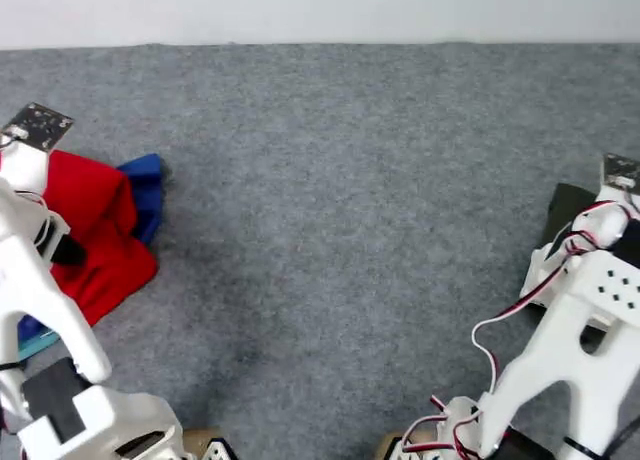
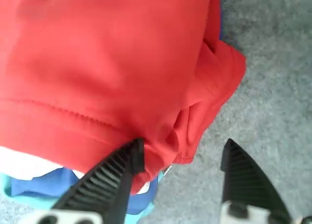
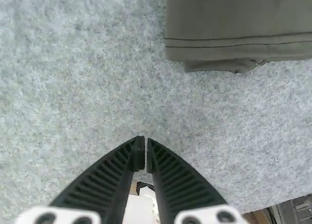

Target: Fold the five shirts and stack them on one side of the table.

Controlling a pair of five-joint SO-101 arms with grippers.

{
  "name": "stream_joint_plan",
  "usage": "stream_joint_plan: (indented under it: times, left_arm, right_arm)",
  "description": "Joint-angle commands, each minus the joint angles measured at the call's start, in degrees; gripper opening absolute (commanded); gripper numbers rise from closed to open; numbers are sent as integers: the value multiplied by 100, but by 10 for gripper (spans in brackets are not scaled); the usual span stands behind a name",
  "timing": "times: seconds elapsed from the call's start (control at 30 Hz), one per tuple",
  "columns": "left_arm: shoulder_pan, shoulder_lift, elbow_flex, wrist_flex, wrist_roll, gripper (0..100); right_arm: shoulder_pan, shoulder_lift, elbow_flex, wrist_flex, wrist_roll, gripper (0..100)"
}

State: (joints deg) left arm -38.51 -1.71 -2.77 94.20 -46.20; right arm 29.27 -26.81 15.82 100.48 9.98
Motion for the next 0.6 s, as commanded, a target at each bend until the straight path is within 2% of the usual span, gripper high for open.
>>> stream_joint_plan:
  times: [0.0, 0.07, 0.3, 0.57]
  left_arm:
    - [105, -70, -347, 413, -167, 264]
    - [220, -167, -453, 633, -149, 264]
    - [193, -492, -567, 615, -167, 268]
    - [-369, -651, -822, 615, -378, 268]
  right_arm:
    - [-189, -154, -35, 224, -53, 9]
    - [-347, -154, -35, 224, -53, 9]
    - [-1086, -154, -35, 224, -53, 9]
    - [-1253, -110, -35, 198, -35, 9]
